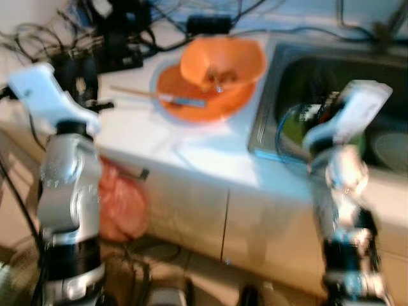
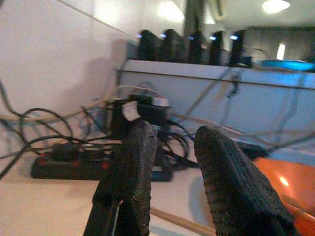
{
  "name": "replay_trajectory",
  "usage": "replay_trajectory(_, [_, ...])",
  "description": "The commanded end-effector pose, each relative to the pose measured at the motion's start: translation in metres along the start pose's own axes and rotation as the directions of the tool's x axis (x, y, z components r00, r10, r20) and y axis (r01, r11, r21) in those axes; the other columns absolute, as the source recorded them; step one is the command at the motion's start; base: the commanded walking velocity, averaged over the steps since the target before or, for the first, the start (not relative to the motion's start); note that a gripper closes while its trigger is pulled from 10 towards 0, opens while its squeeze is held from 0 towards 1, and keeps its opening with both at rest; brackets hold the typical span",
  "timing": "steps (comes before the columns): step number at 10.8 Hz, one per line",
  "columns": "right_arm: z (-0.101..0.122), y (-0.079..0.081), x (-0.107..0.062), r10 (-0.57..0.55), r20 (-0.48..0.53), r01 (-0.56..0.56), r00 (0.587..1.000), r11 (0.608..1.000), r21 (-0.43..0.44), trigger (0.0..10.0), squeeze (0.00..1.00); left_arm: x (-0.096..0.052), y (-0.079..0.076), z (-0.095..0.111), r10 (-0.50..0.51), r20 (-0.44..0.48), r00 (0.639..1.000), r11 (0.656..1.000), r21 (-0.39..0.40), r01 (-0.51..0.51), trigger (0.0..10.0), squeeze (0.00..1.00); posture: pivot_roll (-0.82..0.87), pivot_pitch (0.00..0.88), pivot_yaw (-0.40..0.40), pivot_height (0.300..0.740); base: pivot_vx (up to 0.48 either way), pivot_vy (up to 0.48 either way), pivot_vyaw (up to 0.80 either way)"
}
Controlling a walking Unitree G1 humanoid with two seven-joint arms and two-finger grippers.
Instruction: Kitchen organization
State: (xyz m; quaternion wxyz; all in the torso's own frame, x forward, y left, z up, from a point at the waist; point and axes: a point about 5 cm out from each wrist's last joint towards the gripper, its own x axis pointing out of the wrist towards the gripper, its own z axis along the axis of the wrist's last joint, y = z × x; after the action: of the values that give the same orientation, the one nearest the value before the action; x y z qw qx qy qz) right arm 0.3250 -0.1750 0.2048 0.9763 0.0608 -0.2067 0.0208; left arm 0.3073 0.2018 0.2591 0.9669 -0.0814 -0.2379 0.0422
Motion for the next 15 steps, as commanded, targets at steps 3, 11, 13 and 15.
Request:
replay_trajectory(3, [-0.004,0.000,-0.002,-0.003,-0.021,0.003,1.000,1.000,0.001,10.0,0.00,-0.001,0.001,-0.002,0.006,-0.012,1.000,1.000,-0.002,-0.006,10.0,0.00,0.16,0.184,0.088,0.740,0.000,0.000,0.00])
replay_trajectory(11, [0.031,0.004,0.011,0.027,0.116,-0.022,0.993,0.999,-0.039,10.0,0.00,0.001,-0.003,-0.008,-0.030,-0.026,0.999,0.999,0.034,0.031,10.0,0.00,0.13,0.165,0.088,0.740,0.000,0.000,0.00])
replay_trajectory(13, [0.034,0.007,0.011,0.052,0.116,-0.046,0.992,0.997,-0.058,10.0,0.00,-0.002,-0.007,-0.016,-0.067,-0.055,0.996,0.995,0.076,0.071,10.0,0.00,0.13,0.159,0.088,0.740,0.000,0.000,0.00])
replay_trajectory(15, [0.023,0.008,0.007,0.060,0.073,-0.055,0.996,0.997,-0.062,10.0,0.00,-0.005,-0.001,-0.030,-0.051,-0.111,0.993,0.996,0.071,0.059,10.0,0.00,0.13,0.153,0.089,0.740,0.000,0.000,0.00])
